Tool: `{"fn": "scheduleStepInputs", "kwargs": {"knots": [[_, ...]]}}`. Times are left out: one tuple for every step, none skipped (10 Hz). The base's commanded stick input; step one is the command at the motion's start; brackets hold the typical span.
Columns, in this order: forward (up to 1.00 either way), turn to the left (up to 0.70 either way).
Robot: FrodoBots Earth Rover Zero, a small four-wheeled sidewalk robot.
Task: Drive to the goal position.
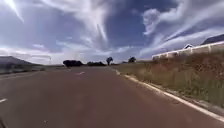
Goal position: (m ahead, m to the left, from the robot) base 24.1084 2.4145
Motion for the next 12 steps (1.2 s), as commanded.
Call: {"fn": "scheduleStepInputs", "kwargs": {"knots": [[1.0,0.0],[1.0,0.0],[1.0,0.0],[1.0,0.0],[1.0,0.0],[1.0,0.0],[1.0,0.0],[1.0,0.0],[1.0,0.0],[1.0,0.0],[1.0,0.0],[1.0,0.0]]}}
